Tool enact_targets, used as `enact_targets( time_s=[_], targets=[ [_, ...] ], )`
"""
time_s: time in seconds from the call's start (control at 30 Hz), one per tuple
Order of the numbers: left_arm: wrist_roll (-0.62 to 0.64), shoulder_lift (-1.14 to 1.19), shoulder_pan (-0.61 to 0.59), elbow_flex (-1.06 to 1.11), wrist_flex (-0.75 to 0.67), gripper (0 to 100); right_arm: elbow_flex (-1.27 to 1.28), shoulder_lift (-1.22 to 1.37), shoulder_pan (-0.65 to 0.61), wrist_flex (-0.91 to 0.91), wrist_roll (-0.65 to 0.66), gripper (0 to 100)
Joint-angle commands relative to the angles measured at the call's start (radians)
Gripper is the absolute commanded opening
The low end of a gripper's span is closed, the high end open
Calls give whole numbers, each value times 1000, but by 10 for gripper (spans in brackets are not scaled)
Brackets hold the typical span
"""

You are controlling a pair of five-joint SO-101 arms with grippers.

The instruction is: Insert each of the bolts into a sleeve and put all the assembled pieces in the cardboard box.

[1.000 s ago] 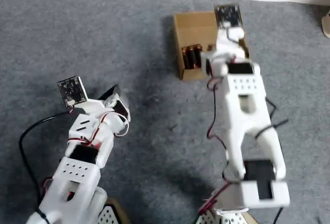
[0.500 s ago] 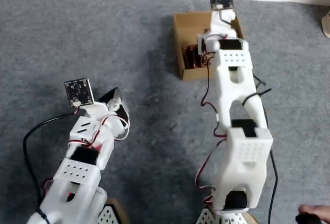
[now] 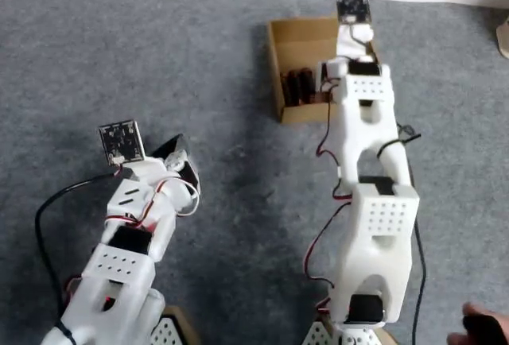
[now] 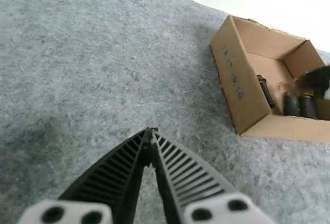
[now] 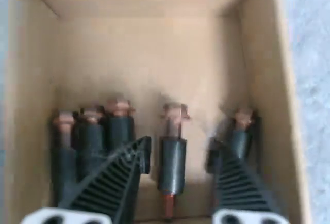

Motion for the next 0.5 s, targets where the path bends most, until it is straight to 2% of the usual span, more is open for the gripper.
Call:
enact_targets(
  time_s=[0.0,0.23,0.33,0.47],
  targets=[
    [-6,-21,-2,-7,-15,7,-124,-28,-7,90,-12,185],
    [-61,-21,-2,-7,-15,7,-409,-27,-22,467,-29,0],
    [-84,-24,-8,-15,-15,7,-515,-21,-21,619,-114,5],
    [-181,-30,-10,-21,18,7,-587,-21,-24,768,-132,4]
  ],
)
